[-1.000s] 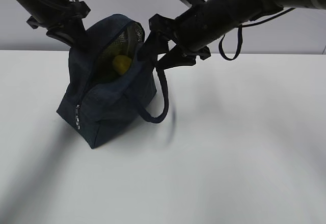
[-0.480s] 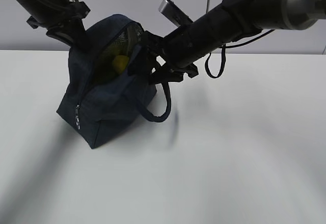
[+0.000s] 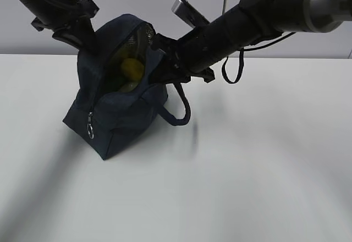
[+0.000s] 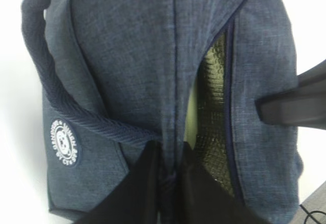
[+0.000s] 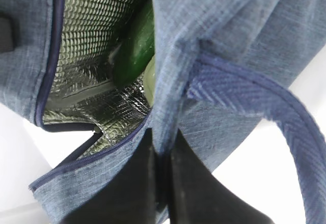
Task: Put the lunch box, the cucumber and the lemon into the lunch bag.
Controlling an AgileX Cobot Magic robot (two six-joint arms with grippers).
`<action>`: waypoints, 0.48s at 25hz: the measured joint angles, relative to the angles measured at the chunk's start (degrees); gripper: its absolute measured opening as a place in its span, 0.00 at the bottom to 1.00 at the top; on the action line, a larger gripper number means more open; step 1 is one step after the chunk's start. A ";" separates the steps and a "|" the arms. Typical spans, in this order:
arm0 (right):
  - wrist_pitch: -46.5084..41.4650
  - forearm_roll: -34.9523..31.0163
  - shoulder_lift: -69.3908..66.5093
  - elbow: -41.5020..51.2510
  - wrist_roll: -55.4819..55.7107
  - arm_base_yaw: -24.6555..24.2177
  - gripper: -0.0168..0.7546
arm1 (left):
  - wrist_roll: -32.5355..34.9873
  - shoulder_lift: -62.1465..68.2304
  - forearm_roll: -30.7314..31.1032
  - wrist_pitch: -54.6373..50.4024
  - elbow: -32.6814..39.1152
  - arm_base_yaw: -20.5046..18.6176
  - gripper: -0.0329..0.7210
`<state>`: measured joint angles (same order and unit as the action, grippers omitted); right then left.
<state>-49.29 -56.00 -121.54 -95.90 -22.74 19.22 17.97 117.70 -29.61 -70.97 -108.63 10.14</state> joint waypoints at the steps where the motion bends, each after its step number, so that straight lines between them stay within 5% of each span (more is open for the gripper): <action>1: 0.00 0.03 0.00 0.00 -0.04 -0.25 0.03 | 0.00 0.00 -0.65 0.00 0.00 0.00 0.07; 12: -11.31 6.76 -0.03 -7.01 0.11 -4.68 0.03 | -0.92 0.00 -5.32 0.00 0.00 2.23 0.07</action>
<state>-60.59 -49.25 -121.57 -102.92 -22.63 14.53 17.06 117.70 -34.93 -70.97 -108.63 12.36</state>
